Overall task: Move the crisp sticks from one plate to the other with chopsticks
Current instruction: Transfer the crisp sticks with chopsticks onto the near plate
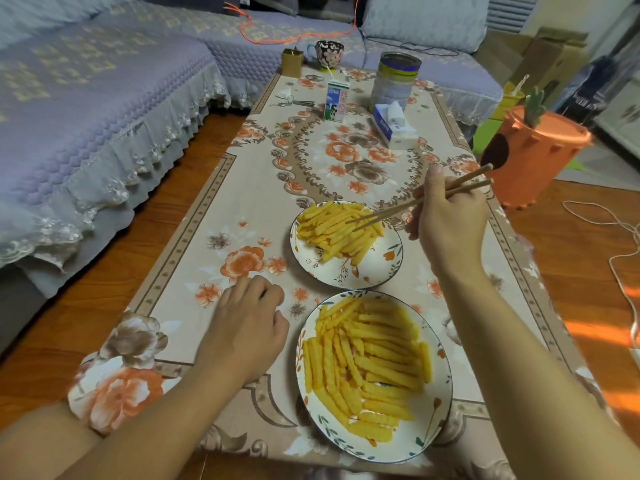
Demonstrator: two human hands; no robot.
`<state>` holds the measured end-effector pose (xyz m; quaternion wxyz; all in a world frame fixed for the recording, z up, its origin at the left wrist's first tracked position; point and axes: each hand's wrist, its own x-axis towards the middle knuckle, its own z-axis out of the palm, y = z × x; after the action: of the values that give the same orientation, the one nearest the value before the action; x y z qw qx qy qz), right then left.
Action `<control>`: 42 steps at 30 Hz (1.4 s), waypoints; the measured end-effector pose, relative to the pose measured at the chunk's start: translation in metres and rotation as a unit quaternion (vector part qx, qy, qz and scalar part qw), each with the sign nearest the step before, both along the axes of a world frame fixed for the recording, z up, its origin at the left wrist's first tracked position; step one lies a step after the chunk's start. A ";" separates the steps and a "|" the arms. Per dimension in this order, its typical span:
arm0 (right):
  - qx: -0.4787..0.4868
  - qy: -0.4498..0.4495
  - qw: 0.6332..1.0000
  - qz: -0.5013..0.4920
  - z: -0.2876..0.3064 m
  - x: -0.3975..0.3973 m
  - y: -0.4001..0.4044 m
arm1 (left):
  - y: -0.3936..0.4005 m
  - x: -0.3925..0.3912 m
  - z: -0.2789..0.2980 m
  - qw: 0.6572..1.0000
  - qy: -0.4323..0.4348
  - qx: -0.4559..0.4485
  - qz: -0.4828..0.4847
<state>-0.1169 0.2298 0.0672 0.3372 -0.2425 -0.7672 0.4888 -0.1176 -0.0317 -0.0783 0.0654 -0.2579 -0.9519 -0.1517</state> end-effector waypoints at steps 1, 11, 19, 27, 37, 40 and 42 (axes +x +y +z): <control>0.008 -0.001 1.000 0.002 0.000 -0.001 -0.003 | 0.000 0.000 0.000 1.000 0.000 0.000 0.000; -0.016 -0.020 1.000 -0.008 -0.005 -0.007 -0.001 | -0.001 -0.001 -0.001 1.000 0.004 0.003 -0.001; -0.027 -0.020 0.999 0.006 0.004 -0.002 0.002 | 0.000 0.001 0.001 1.000 0.005 -0.006 -0.001; -0.002 -0.051 0.999 0.002 -0.011 -0.009 -0.009 | -0.001 -0.001 -0.002 1.000 0.010 0.001 -0.003; -0.133 0.028 0.990 0.026 0.005 0.019 0.024 | 0.000 -0.001 -0.001 1.000 0.006 0.007 -0.001; -0.131 0.016 0.984 0.120 0.027 0.038 0.029 | -0.001 -0.001 -0.001 1.000 0.006 0.008 0.000; -0.099 -0.028 0.972 0.210 0.040 0.051 0.037 | 0.000 0.000 -0.001 1.000 0.005 0.007 -0.001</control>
<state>-0.0656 0.2672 0.1069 0.1794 -0.1218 -0.7577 0.6156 -0.1179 -0.0317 -0.0792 0.0719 -0.2593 -0.9502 -0.1574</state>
